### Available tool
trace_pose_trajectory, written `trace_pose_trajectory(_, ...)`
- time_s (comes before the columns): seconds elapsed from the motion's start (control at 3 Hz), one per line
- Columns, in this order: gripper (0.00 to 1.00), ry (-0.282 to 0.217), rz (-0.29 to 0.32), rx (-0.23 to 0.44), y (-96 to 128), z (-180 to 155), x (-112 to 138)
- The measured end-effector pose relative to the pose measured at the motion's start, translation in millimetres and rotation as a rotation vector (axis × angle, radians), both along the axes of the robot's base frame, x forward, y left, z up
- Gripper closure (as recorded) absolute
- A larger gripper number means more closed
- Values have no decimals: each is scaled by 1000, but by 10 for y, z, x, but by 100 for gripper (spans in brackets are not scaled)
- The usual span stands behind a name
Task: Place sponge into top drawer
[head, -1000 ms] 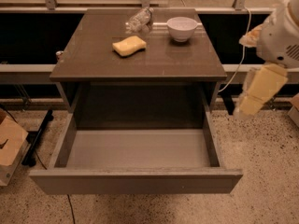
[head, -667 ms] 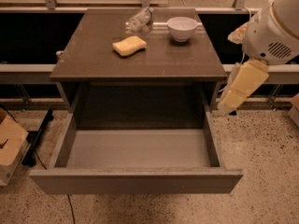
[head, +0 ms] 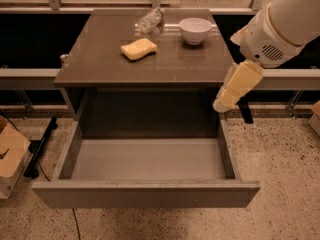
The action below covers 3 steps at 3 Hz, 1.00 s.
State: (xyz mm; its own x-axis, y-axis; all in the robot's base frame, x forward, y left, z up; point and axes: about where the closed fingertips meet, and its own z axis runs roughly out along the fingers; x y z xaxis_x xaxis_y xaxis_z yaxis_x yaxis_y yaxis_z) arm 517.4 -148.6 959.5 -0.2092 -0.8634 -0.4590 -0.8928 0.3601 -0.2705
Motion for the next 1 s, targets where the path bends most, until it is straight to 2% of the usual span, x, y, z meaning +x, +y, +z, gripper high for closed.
trace_pose_trajectory(0.33,0,-24,-14,20,114,-23,107)
trace_pose_trajectory(0.67,0,-79,-25,72,369,-56,380)
trace_pose_trajectory(1.0,0,-122,-34,153,629,-99,736)
